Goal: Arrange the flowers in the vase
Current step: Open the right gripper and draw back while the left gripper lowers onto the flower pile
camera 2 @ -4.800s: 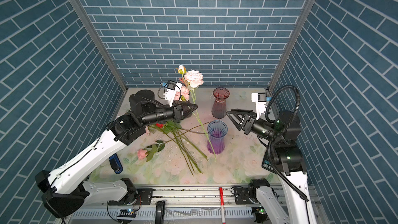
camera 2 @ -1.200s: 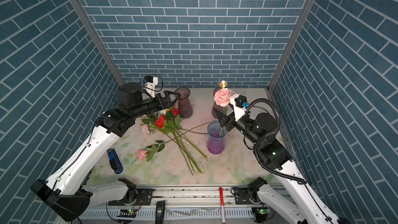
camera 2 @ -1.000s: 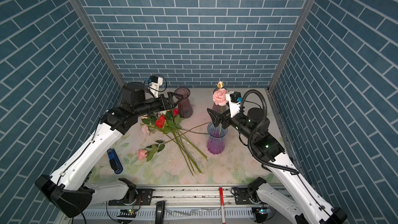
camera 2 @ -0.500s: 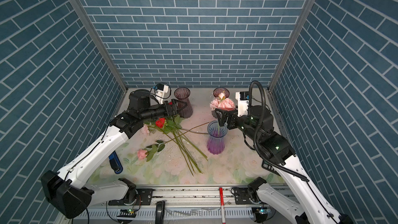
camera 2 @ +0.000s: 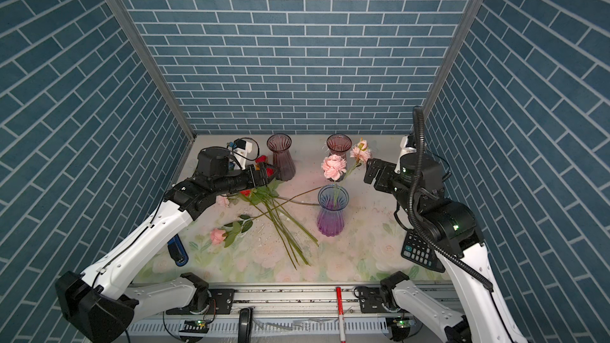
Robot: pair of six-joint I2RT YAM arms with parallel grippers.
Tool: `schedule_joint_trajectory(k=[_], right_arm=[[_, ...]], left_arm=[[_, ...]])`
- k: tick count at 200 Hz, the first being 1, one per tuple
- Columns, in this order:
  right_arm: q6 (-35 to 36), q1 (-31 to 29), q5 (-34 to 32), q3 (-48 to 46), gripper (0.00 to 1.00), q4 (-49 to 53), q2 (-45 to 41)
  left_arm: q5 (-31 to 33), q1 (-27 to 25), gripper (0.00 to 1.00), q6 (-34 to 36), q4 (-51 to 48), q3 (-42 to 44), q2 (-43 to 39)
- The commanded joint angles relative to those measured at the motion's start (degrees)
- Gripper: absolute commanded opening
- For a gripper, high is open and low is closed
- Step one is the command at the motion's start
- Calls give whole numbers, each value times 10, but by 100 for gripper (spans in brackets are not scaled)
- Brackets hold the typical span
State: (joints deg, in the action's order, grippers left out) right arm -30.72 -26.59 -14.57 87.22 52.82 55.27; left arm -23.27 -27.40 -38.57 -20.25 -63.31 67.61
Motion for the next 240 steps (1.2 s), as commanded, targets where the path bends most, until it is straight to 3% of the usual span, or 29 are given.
schedule_joint_trajectory(k=[1,49,114,136,149,165,179,204,240], right_arm=[[32,24,81,45,99,25,57],[40,43,212,61,99,-39,110],[44,48,249,-45,96,-116,40],[46,48,277,-57,94,-112,44],[57,48,324,-54,91,-119,56],[71,47,365,-49,80,-133,68],[83,46,351,-44,79,-128,69],[96,46,307,-50,80,-116,50],[76,47,323,-78,82,-148,34]], left_arm=[[-8,-1,100,-5,-29,10,-10],[11,-12,97,-21,-53,41,-44],[96,-11,97,-7,-136,10,-46],[74,-8,100,-23,-103,22,-35],[59,-6,100,-22,-110,12,-14],[57,-3,99,-13,-124,1,6],[42,9,91,-13,-124,7,22],[-6,43,66,-23,-116,24,53],[-41,81,55,-52,-43,82,77]])
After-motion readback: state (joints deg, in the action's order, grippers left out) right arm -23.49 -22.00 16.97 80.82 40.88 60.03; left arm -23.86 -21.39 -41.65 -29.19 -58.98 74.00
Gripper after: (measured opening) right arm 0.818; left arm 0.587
